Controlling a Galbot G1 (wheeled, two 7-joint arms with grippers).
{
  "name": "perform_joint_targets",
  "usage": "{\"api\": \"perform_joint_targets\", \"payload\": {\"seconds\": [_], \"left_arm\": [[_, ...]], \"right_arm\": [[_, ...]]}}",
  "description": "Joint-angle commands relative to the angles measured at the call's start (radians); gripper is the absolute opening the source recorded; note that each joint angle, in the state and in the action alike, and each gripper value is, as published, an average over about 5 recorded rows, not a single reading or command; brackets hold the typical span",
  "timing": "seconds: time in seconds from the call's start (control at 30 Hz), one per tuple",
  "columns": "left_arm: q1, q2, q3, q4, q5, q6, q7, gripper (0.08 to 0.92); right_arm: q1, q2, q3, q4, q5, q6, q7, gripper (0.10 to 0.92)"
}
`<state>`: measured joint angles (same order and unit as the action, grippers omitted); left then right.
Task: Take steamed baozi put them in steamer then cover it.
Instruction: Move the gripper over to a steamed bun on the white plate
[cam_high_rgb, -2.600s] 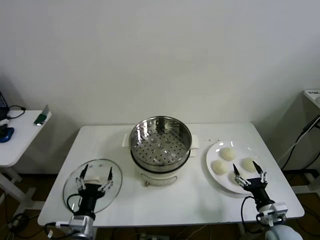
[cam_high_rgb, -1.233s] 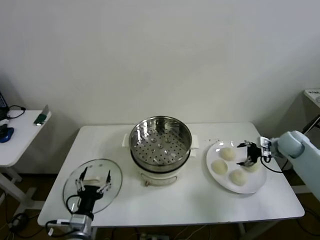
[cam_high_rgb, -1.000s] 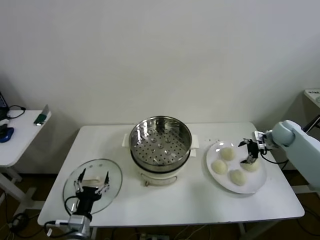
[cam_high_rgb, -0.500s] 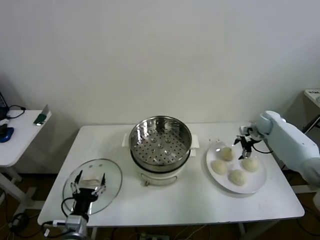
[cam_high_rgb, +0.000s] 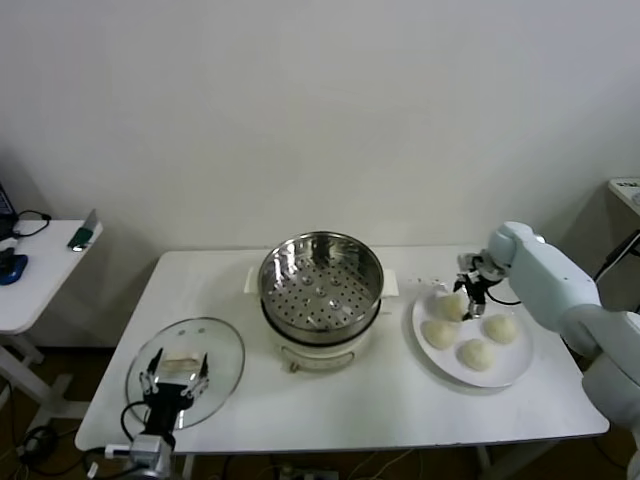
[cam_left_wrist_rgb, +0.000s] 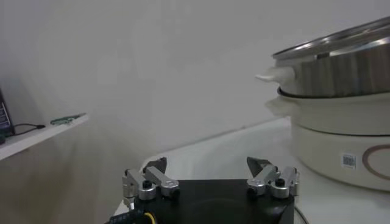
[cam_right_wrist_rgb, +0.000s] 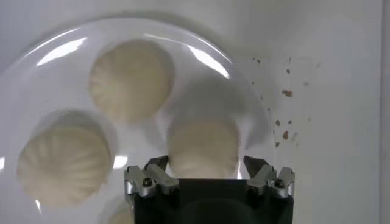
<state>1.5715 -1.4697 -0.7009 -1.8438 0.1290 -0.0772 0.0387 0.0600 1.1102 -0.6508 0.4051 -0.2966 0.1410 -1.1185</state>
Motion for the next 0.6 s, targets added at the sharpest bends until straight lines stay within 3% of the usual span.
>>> {"api": "perform_joint_targets", "payload": {"seconds": [0.03,0.27,0.6], "left_arm": [[0.001,0.0,-0.001,0.002,-0.001,0.0,0.001,0.823],[0.004,0.0,-0.007,-0.003,-0.003,-0.001,0.0,0.823],[0.013,-0.001,-0.014,-0.001,-0.006,-0.006,-0.002,0.823]], "right_arm": [[0.008,0.042,-0.004,-0.048,-0.008,0.007,0.002,0.803],[0.011,0.042,-0.002,-0.046,-0.014,0.011,-0.022,0.697],[0.018,0.01,-0.007,-0.007,-0.012,0.015,-0.041,0.67]]}}
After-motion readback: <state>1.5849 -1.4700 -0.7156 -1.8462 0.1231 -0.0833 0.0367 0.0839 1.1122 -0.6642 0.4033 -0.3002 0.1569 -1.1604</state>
